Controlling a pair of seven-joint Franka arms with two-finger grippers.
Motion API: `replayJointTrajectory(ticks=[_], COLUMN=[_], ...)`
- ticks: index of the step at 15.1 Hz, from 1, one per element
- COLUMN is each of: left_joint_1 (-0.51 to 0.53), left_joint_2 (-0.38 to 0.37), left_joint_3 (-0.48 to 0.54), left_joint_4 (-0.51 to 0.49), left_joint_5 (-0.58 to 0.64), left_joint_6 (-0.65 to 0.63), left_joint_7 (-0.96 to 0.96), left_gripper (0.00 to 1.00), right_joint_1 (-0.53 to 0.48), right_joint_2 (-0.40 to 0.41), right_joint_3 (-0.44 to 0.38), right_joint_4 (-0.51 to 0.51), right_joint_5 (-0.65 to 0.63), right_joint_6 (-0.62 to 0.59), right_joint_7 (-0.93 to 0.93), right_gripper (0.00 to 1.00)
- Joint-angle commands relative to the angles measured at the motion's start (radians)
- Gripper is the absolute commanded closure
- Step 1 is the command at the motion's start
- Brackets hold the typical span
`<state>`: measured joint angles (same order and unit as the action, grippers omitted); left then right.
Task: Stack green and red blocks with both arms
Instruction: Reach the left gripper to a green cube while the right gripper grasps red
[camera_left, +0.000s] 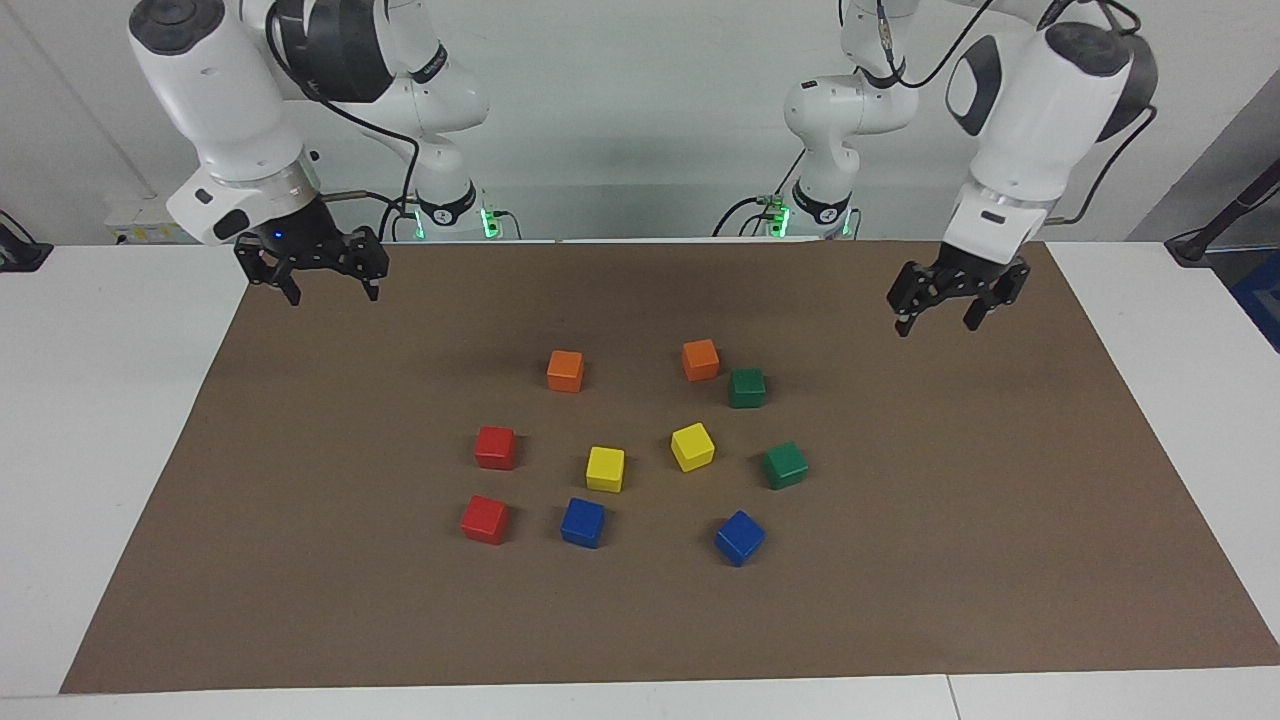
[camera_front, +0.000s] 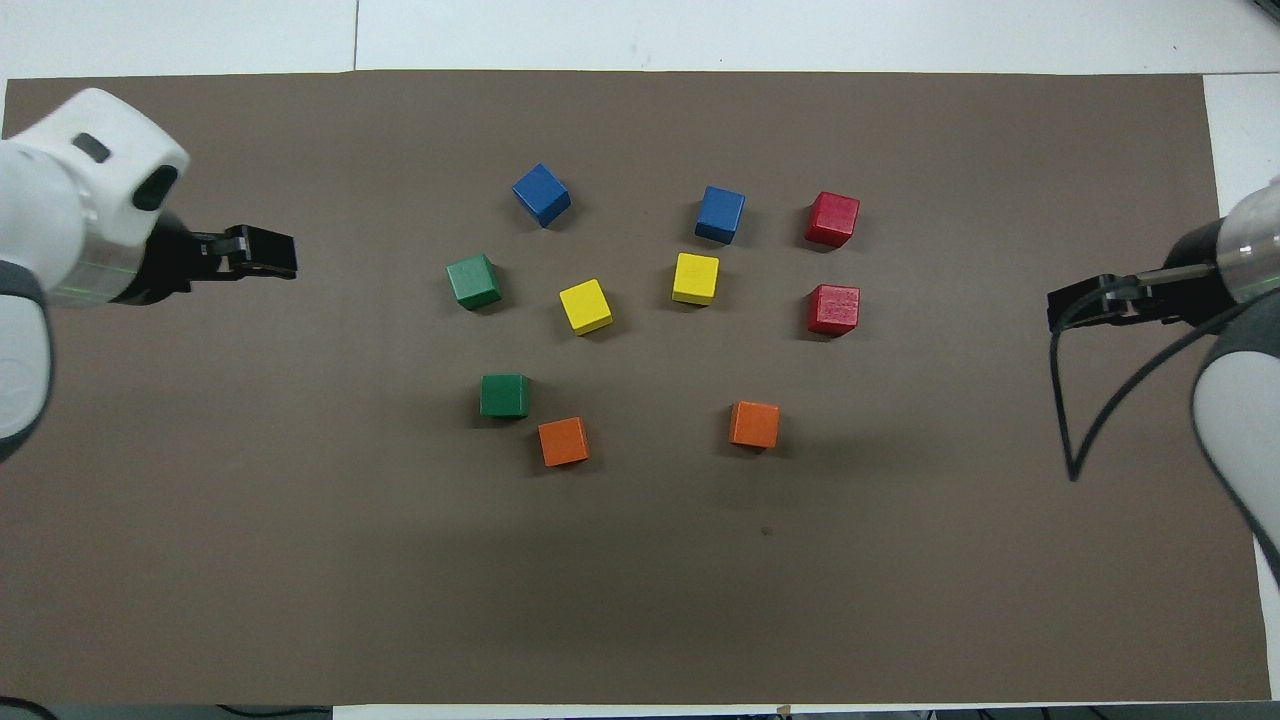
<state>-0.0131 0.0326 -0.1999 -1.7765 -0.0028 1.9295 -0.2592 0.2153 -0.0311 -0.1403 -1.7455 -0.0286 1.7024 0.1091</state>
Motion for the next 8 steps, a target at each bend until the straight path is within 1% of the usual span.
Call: replayJointTrajectory(ticks=[1,3,4,5,6,8], left_joint_1=[-0.071,-0.093,-0.111,-0.148,-0.163,-0.201], left_joint_2=[0.058,0.061,0.082,0.116,0.131,0.144], left_joint_3=[0.013,0.011,0.013,0.014,0.016,0.014], left_joint_4=[-0.110,-0.234,-0.259,-0.258,-0.253,-0.258], left_joint_5=[-0.005,-0.005,-0.005,-0.006,-0.005,-0.005], left_joint_6=[0.148,0.293,0.336,0.356,0.358,0.358], left_joint_7=[-0.038,-0.037,-0.046,-0.069,-0.109,-0.158], left_gripper=[0.00,0.00,0.00,0.00,0.00,0.00], right_joint_1=[0.065,0.078,0.094,0.110,0.113,0.124], right_joint_2=[0.055,0.141,0.175,0.209,0.242,0.289], right_joint_3=[0.001,0.001,0.001,0.001,0.001,0.001], right_joint_4=[-0.069,-0.069,-0.068,-0.068,-0.068,-0.068], right_joint_5=[0.016,0.068,0.081,0.085,0.087,0.090], right_joint_6=[0.130,0.238,0.281,0.322,0.362,0.433], right_joint_7=[0.212,0.312,0.342,0.365,0.380,0.394], right_gripper=[0.00,0.00,0.00,0.00,0.00,0.00])
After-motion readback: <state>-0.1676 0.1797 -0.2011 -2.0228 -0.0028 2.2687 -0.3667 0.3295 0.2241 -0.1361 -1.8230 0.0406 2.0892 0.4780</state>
